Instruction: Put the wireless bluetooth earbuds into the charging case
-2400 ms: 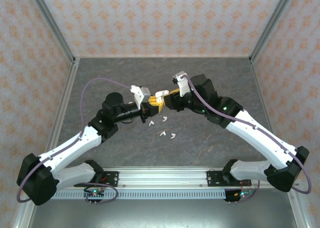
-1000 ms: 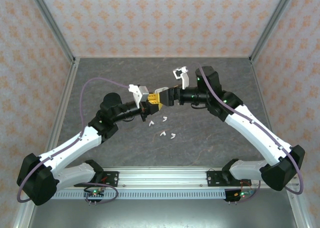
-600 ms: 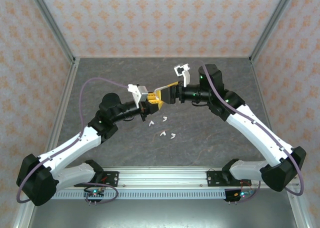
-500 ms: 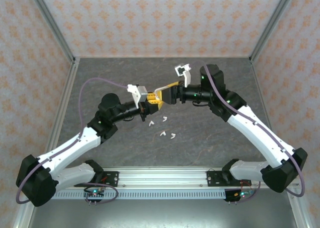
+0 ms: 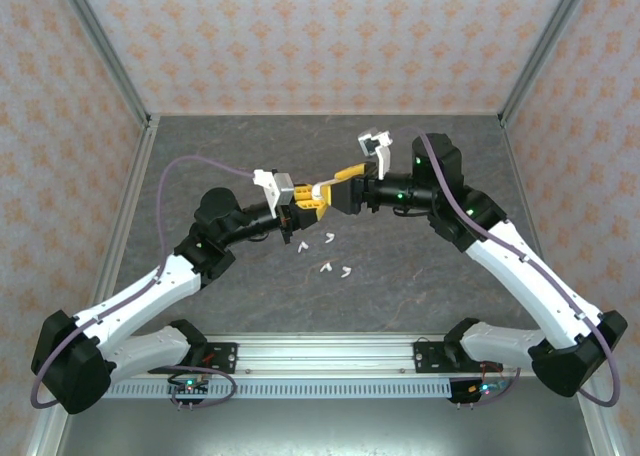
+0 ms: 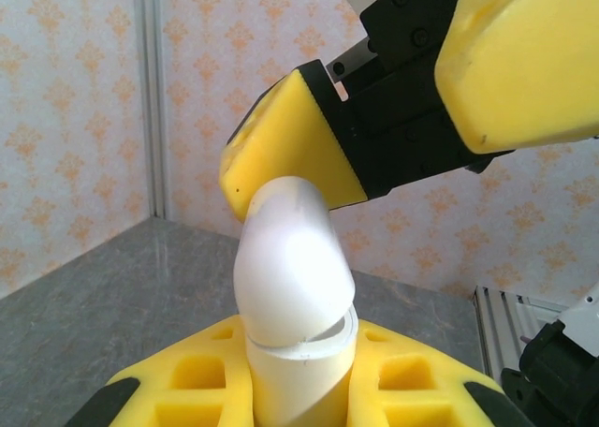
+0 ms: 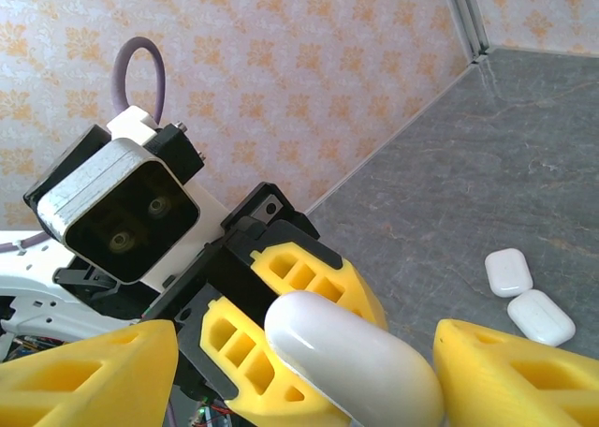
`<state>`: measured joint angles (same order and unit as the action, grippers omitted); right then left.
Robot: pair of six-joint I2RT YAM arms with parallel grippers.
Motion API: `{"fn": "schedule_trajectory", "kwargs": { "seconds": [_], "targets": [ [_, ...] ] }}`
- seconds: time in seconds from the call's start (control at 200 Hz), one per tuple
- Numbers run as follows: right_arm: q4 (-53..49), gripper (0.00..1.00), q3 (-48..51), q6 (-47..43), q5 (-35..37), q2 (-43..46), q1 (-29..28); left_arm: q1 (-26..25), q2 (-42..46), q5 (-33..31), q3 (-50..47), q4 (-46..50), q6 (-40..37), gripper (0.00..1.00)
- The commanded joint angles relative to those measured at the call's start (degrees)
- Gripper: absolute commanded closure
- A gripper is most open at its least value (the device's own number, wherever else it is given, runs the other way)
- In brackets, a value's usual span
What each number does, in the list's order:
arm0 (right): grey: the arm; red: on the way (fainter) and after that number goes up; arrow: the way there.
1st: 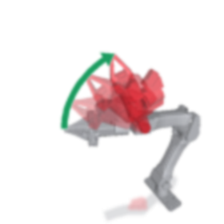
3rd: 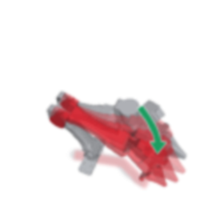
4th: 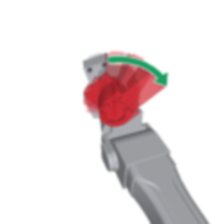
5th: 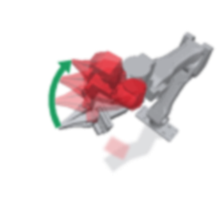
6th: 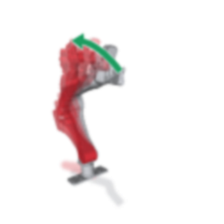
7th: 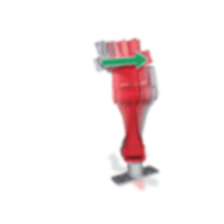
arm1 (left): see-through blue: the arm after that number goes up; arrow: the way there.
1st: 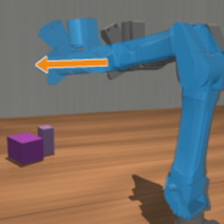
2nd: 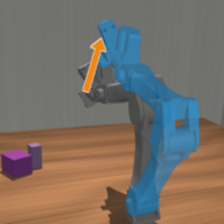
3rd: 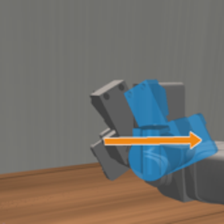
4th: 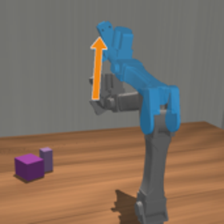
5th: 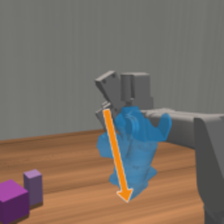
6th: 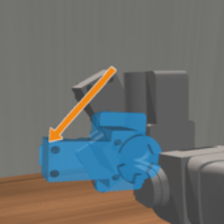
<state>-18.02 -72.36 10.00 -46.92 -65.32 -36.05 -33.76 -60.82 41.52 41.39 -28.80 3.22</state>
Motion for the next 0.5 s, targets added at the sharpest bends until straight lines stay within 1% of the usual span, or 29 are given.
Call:
{"fn": "schedule_trajectory", "kwargs": {
  "seconds": [0.0,0.11,0.205,0.27,0.335,0.495],
  "targets": [
    [-0.1,0.28,0.2,-1.9,-1.7,2.8,-0.4,0.4,-0.5,-3.2,0.0,0.5,1.1,1.0],
    [-0.4,0.27,0.7,-3.0,-0.7,4.0,-0.4,0.4,-0.8,-3.3,-0.1,-0.2,1.5,1.0],
    [-2.6,0.25,1.1,-4.2,3.9,4.9,-0.4,0.5,-1.1,-3.4,-0.1,-0.5,1.7,1.0],
    [-4.5,0.22,1.2,-4.4,9.7,5.5,-0.4,0.4,-1.3,-3.6,0.2,-0.2,1.7,1.0],
    [-7.4,0.19,0.9,-4.3,17.8,5.6,-0.3,0.5,-1.5,-4.3,0.3,0.3,1.2,1.0],
    [-11.9,0.11,1.7,-1.0,35.7,6.0,0.3,0.7,-2.6,-8.0,1.9,4.1,0.0,1.0]
  ]
}}
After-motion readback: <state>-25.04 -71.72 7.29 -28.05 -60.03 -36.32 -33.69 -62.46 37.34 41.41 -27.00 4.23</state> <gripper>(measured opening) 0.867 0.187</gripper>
